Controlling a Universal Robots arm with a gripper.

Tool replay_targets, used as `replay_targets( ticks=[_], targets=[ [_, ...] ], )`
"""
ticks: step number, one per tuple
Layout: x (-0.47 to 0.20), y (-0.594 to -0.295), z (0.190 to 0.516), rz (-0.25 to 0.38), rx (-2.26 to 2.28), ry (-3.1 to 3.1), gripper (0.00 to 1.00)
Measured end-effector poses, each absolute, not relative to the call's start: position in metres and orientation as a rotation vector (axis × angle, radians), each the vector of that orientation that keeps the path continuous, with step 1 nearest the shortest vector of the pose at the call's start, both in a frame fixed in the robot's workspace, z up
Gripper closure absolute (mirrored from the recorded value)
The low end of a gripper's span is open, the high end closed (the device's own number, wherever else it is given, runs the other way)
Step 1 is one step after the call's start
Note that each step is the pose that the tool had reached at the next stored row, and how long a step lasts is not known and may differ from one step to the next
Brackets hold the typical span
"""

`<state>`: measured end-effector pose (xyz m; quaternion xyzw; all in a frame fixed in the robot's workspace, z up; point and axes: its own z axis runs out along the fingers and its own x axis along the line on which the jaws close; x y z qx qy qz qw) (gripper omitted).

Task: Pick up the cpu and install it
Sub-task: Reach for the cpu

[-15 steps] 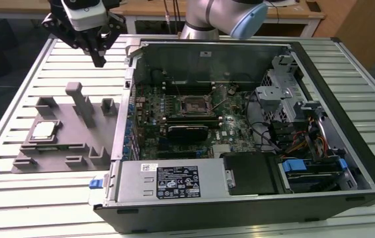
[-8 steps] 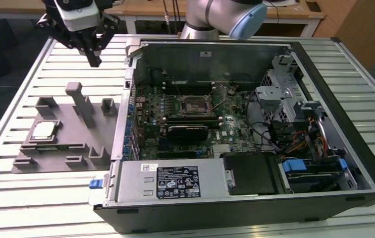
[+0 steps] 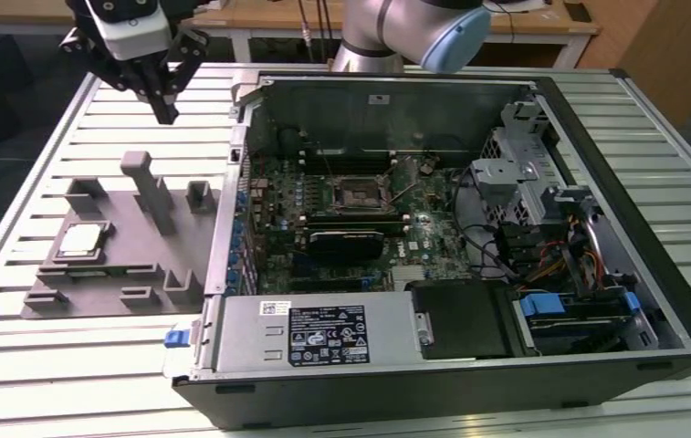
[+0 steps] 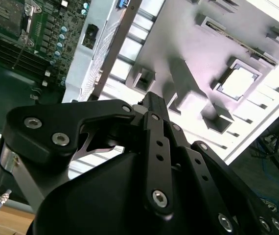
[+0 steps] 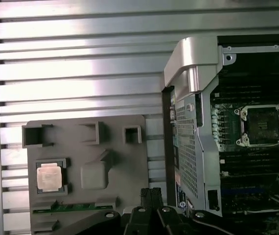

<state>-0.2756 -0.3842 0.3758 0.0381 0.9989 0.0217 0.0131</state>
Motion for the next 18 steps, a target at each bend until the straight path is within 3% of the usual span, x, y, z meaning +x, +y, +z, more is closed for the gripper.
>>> replay_targets(
  ticks=[18],
  targets=[
    [-0.298, -0.372, 0.362, 0.068, 0.119, 3.112, 0.89]
  ],
)
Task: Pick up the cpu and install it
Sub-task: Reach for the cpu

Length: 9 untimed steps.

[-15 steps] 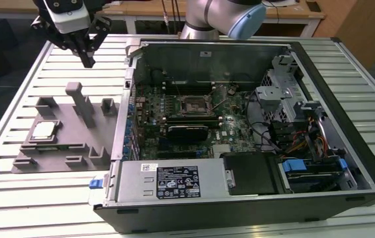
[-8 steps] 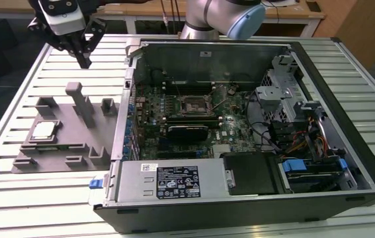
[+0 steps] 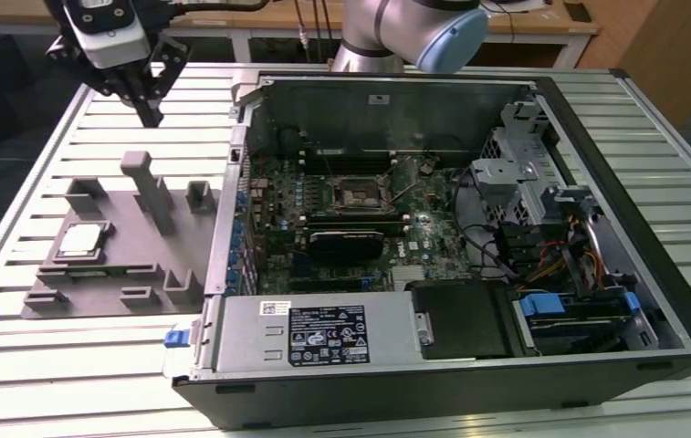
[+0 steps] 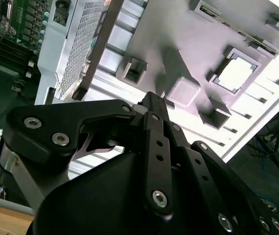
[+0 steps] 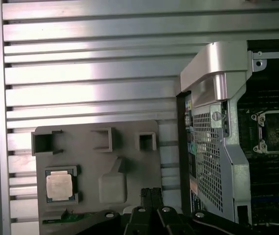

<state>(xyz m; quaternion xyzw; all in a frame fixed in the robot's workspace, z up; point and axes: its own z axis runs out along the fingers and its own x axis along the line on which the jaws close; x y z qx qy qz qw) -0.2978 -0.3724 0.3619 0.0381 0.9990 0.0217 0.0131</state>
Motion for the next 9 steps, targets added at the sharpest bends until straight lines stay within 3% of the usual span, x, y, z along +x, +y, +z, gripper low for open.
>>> replay_targets(
  ticks=[9],
  targets=[
    [-0.312, -0.368, 0.354, 0.068, 0.119, 3.112, 0.89]
  ],
)
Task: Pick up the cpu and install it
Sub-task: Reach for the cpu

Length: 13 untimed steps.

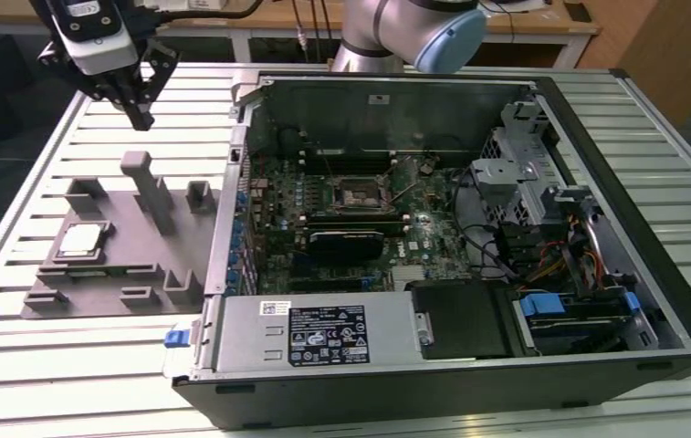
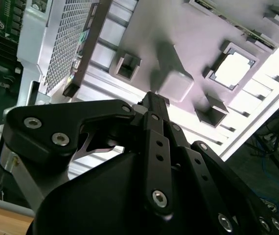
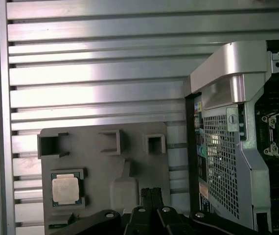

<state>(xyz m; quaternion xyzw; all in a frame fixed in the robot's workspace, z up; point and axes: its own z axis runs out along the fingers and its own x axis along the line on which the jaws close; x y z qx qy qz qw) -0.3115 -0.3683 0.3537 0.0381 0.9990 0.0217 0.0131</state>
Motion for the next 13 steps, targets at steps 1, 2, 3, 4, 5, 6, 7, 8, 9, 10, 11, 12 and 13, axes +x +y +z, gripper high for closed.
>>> replay_targets(
  ticks=[1, 2, 3, 4, 5, 6, 7, 8, 9, 10, 11, 12, 13],
  targets=[
    [-0.314, -0.368, 0.353, 0.068, 0.119, 3.112, 0.89],
    [-0.315, -0.368, 0.352, 0.068, 0.119, 3.112, 0.89],
    [-0.317, -0.368, 0.352, 0.068, 0.119, 3.112, 0.89],
    [-0.318, -0.368, 0.351, 0.068, 0.119, 3.112, 0.89],
    [-0.319, -0.368, 0.351, 0.068, 0.119, 3.112, 0.89],
    [-0.321, -0.368, 0.35, 0.068, 0.119, 3.112, 0.89],
    [-0.322, -0.368, 0.349, 0.068, 0.119, 3.112, 0.89],
    [-0.323, -0.368, 0.349, 0.068, 0.119, 3.112, 0.89],
    [-0.324, -0.368, 0.348, 0.068, 0.119, 3.112, 0.89],
    [-0.326, -0.368, 0.347, 0.068, 0.119, 3.112, 0.89],
    [-0.327, -0.368, 0.347, 0.068, 0.119, 3.112, 0.89],
    [-0.329, -0.368, 0.346, 0.068, 0.119, 3.112, 0.89],
    [-0.33, -0.368, 0.346, 0.068, 0.119, 3.112, 0.89]
  ],
)
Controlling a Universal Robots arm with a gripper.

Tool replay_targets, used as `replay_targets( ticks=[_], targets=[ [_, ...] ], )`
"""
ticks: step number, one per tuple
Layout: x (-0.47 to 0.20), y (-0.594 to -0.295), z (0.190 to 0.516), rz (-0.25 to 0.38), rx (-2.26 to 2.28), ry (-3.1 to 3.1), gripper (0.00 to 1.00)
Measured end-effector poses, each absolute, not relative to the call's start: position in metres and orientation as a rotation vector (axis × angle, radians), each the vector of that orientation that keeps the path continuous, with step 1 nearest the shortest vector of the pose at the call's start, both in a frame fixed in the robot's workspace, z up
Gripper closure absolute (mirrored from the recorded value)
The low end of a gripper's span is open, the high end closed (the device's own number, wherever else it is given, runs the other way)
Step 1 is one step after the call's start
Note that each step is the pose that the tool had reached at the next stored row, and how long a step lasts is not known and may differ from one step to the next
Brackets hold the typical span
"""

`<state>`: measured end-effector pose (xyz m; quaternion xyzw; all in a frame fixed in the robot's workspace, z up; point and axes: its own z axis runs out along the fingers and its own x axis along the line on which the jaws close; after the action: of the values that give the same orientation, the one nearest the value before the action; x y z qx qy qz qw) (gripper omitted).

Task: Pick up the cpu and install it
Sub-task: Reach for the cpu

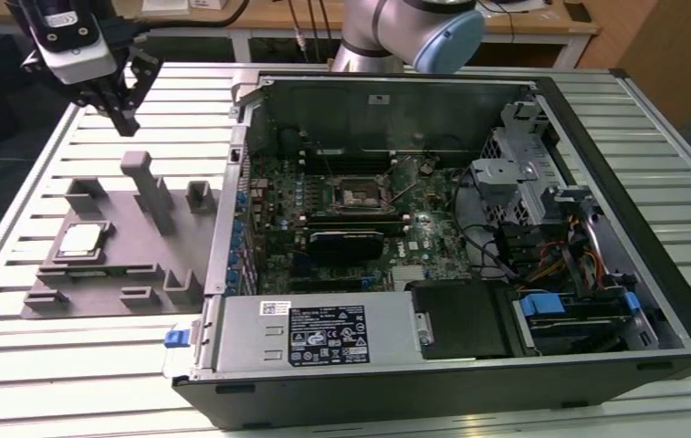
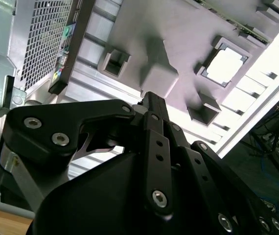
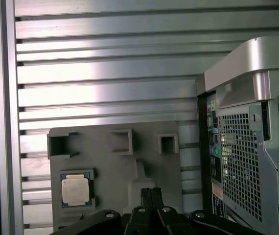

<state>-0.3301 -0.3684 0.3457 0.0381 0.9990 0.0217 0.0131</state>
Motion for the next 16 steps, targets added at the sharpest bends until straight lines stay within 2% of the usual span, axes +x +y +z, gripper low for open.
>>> replay_targets(
  ticks=[16],
  targets=[
    [-0.358, -0.369, 0.336, 0.068, 0.119, 3.112, 0.89]
  ],
)
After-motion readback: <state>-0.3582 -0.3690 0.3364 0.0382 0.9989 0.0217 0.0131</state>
